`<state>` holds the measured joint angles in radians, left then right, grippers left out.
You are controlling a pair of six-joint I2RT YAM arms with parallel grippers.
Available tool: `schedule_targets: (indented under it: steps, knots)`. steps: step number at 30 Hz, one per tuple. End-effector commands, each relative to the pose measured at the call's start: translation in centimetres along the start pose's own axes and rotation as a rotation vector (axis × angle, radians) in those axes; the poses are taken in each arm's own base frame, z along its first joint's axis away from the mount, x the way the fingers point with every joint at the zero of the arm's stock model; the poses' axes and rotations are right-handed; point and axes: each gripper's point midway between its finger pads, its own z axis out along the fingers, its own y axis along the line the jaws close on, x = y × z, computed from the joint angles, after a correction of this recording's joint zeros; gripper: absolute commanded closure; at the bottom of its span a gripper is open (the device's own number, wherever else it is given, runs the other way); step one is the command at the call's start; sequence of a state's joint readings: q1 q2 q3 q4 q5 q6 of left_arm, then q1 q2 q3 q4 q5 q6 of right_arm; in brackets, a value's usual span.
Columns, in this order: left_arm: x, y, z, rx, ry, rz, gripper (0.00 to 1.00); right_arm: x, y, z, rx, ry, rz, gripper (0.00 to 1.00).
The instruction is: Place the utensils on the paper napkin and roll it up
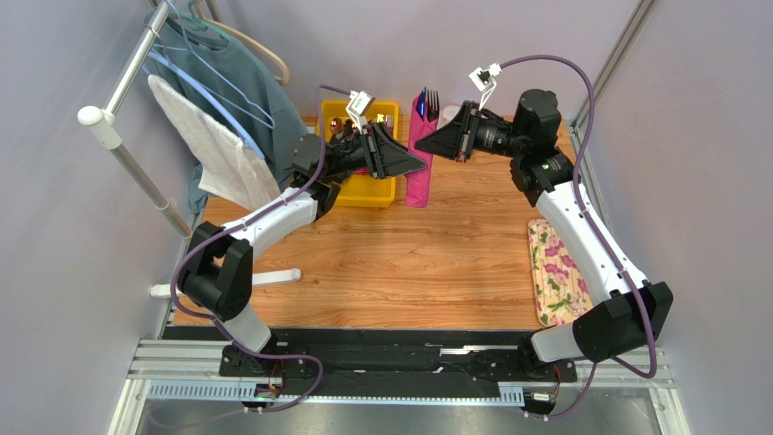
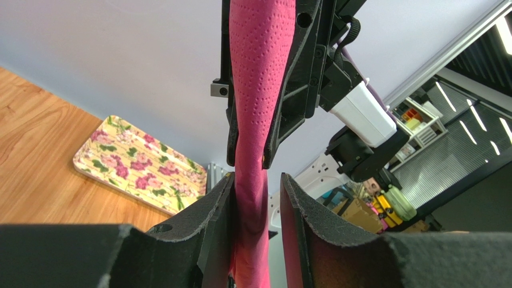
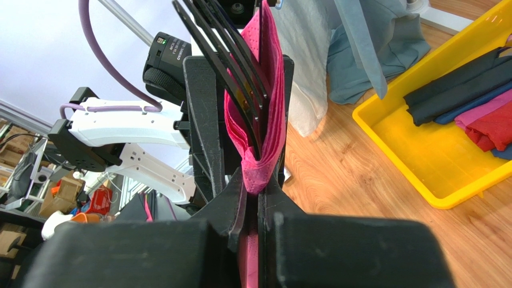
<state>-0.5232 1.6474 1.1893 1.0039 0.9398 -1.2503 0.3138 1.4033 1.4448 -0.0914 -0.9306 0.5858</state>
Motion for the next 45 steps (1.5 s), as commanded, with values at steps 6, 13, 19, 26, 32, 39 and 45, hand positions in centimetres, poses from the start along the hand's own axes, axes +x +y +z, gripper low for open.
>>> schedule_targets:
  steps: [6,13,19,26,32,39,45]
  knots:
    - [-0.6,-1.7,-0.4,0.007,-0.010,0.053,0.61,-3.7,2.3,-0.8,0.005,-0.096,-0.135,1.00]
    - [-0.8,-0.9,-0.5,-0.028,-0.023,0.037,0.65,-3.8,1.9,-0.8,0.030,-0.104,-0.140,1.00]
    - [-1.0,-0.5,-0.5,-0.051,-0.033,0.035,0.96,-2.9,1.5,-0.7,0.031,-0.077,-0.131,1.00]
    - [-1.5,2.0,-1.1,-0.138,-0.045,0.027,1.00,-2.2,0.5,-0.8,0.062,-0.048,-0.113,0.50]
    - [-1.0,5.7,-2.2,-0.274,0.000,0.006,1.00,-1.0,-1.0,-1.2,0.132,-0.016,-0.096,0.05]
    - [-0.6,11.7,-5.3,-0.567,0.068,0.033,1.00,-0.6,-4.0,-3.3,0.249,-0.007,-0.072,0.00]
    - [-0.8,16.4,-8.2,-0.797,0.139,0.109,1.00,-0.3,-5.1,-4.3,0.284,-0.003,-0.062,0.00]
